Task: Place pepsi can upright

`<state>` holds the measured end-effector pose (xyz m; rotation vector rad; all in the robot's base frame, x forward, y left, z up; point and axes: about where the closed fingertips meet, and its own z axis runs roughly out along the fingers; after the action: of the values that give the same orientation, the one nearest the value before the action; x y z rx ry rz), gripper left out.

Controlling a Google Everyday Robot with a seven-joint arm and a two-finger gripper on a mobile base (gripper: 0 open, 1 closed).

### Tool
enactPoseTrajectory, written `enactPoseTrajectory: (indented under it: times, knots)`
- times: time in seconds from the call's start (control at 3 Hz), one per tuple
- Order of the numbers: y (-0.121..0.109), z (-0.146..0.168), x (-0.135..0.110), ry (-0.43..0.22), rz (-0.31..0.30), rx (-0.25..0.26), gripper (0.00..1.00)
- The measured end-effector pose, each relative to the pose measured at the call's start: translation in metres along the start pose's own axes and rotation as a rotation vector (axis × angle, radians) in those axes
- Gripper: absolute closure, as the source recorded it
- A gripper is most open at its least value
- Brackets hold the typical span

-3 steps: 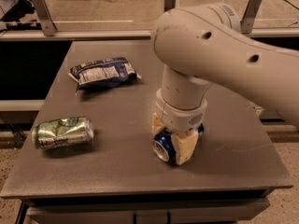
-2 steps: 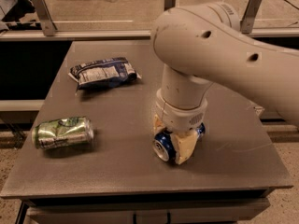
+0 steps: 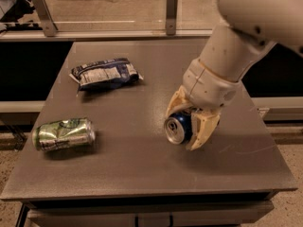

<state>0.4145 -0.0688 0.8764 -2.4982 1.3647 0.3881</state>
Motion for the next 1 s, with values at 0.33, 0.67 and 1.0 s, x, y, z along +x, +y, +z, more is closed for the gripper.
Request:
enactPoseTrajectory:
  times: [0.33, 0.67, 1.0]
  knots:
    - [-0.005, -0.025, -0.001, -0.091, 0.024, 0.023, 1.00]
    - [-0.002, -0.027, 0.003, -0.256, 0.055, 0.101, 1.00]
    - [0.009, -0.032, 0.006, -0.404, 0.119, 0.279, 1.00]
